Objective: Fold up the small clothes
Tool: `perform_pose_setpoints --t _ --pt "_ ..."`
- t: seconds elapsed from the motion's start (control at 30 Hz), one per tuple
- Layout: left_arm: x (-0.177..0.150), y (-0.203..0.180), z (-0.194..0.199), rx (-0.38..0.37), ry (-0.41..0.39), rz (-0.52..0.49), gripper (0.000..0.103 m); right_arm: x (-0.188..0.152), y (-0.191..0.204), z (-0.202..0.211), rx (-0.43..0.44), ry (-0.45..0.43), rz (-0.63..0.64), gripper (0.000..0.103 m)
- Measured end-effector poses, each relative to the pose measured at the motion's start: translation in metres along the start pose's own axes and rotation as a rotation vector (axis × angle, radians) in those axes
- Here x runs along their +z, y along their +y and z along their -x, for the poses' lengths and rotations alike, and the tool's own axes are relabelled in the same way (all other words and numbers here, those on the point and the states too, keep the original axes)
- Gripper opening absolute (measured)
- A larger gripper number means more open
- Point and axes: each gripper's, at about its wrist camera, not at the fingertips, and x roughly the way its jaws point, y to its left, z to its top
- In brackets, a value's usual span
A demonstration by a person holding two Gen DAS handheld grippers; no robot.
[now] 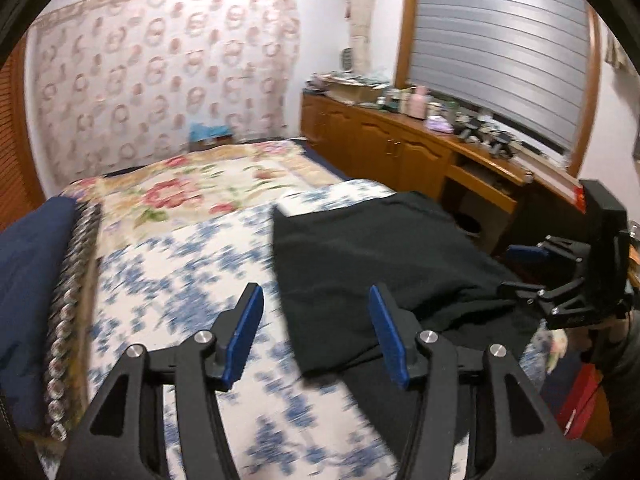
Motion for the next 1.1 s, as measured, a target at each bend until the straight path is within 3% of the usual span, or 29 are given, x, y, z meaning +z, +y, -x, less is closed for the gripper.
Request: perform_pose_setpoints --t 0.27,0.67,1.03,1.1 --pt "-0.022 0.036 0.004 0.078 0.019 0.046 0.054 0.026 0.044 -0.034 0.083 0.019 0.092 0.077" --pt "-0.035 0.071 0.013 0.134 0.022 0.071 0.054 0.048 0.108 -0.092 0.205 0.109 0.223 0.077" --pt "-0.032 0.092 0.01 0.134 0.022 0.09 0.054 0.05 0.15 -0.128 0.252 0.198 0.359 0.077" --pt "-0.032 0.093 0.009 0.134 0.025 0.086 0.054 0.05 0.152 -0.133 0.251 0.21 0.37 0.071"
